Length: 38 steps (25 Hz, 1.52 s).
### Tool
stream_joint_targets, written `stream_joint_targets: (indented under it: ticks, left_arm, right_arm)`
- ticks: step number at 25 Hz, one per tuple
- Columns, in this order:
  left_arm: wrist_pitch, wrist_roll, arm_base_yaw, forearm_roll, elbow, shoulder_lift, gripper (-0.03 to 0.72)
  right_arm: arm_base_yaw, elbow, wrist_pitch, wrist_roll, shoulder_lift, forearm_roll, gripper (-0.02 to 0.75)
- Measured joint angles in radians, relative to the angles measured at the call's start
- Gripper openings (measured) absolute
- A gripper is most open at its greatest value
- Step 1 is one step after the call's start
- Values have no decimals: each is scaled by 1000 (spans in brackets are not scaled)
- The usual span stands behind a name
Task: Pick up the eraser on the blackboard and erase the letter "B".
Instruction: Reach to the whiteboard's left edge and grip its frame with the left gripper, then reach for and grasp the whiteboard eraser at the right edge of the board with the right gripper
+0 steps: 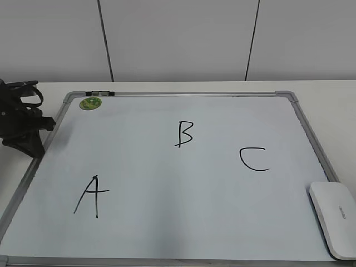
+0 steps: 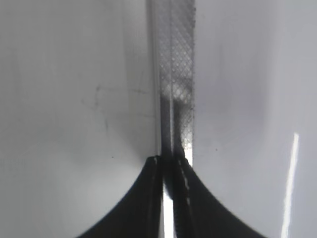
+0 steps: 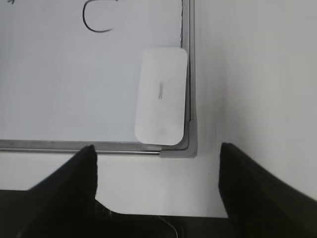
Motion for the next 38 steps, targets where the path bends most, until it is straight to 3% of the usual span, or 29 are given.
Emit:
stream_joint_targets:
  ticks: [10, 29, 38]
  left_arm:
    - [2, 0, 0, -2, 0, 0, 11]
    - [2, 0, 0, -6, 0, 0, 11]
    - [2, 0, 0, -7, 0, 0, 11]
  right_arm:
    - [20, -2, -62, -17, 293, 31, 587]
    - [99, -4, -328, 28, 735, -5, 587]
    - [99, -10, -464, 38, 883, -11, 662]
